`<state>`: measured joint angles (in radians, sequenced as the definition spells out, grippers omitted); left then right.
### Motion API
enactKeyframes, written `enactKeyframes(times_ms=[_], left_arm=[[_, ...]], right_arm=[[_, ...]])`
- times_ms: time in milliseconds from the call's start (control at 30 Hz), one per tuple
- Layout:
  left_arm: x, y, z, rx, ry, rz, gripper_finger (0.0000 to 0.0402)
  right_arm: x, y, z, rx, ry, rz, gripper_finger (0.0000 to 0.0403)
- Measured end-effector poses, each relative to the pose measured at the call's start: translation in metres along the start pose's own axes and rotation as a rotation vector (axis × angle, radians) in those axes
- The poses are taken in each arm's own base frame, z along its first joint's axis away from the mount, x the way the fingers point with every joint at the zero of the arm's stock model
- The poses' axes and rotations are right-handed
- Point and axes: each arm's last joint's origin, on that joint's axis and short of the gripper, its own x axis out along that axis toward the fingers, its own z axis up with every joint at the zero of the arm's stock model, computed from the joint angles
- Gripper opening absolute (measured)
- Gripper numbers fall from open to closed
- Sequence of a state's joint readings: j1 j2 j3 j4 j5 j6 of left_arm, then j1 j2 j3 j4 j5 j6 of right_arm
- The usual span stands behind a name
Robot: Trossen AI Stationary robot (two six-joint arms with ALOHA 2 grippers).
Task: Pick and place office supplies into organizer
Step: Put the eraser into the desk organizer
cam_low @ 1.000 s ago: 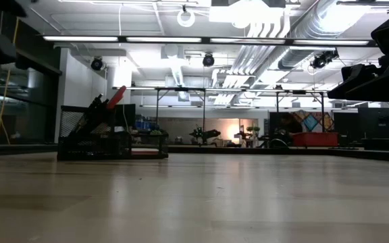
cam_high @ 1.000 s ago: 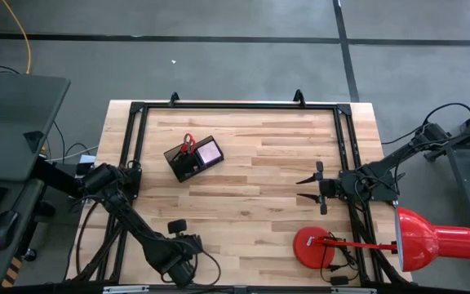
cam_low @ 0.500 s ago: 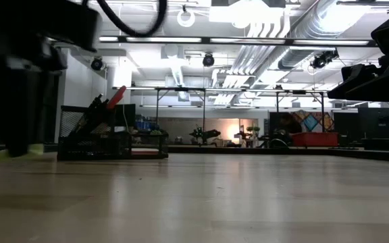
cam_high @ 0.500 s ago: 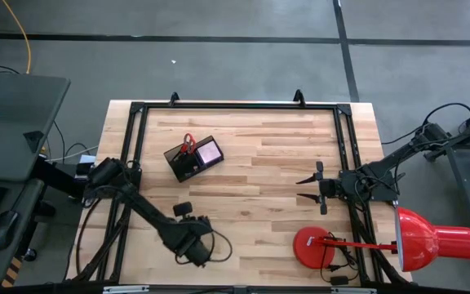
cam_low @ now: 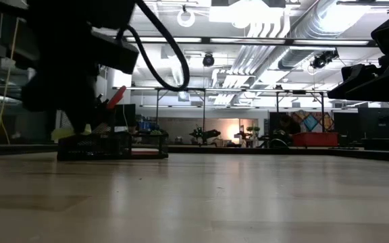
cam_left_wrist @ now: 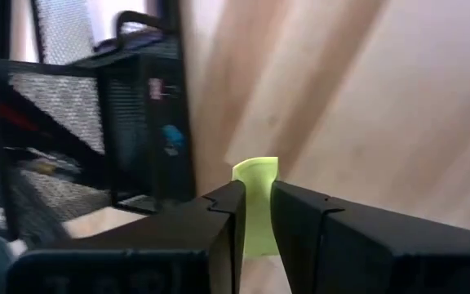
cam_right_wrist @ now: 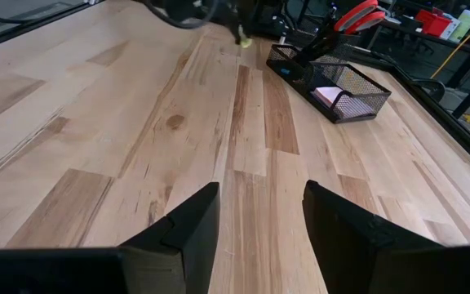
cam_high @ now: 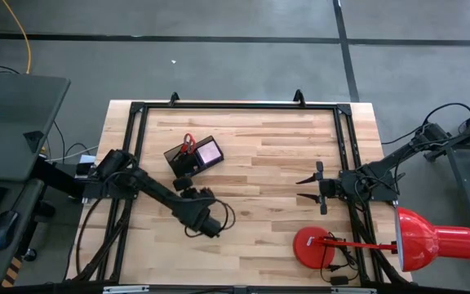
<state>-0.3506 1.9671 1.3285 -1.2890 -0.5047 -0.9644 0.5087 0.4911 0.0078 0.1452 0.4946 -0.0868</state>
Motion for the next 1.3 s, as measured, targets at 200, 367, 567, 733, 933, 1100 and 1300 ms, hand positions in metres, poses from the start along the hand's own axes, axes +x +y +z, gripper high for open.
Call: enactKeyframes(times_ms=[200, 367, 567, 733, 933, 1100, 1300], left_arm=[[0.002, 0.018, 0.014, 0.002, -0.014, -0.001, 0.0018], [-0.017, 0.040, 0.017, -0.053, -0.086, -0.050, 0.0004], [-0.043, 0.070, 0.011, -0.094, -0.155, -0.110, 0.0003], [-0.054, 0.077, 0.007, 0.013, -0.162, -0.202, 0.0002], [-0.053, 0.075, 0.007, 0.336, -0.153, -0.237, 0.0003], [-0.056, 0.068, 0.014, 0.544, -0.255, -0.286, 0.0002], [-0.058, 0.065, 0.018, 0.692, -0.339, -0.275, 0.0005]], right_arm=[[0.000, 0.000, 0.000, 0.000, 0.000, 0.000, 0.0169], [0.000, 0.000, -0.001, -0.004, 0.007, 0.001, 0.0169], [0.000, 0.000, -0.001, -0.007, 0.013, 0.001, 0.0169], [0.000, 0.000, -0.001, -0.007, 0.013, 0.001, 0.0169], [0.000, 0.000, -0.001, -0.007, 0.014, 0.003, 0.0169], [0.000, 0.000, -0.001, -0.007, 0.013, 0.004, 0.0169], [0.000, 0.000, -0.001, -0.007, 0.013, 0.006, 0.0169]])
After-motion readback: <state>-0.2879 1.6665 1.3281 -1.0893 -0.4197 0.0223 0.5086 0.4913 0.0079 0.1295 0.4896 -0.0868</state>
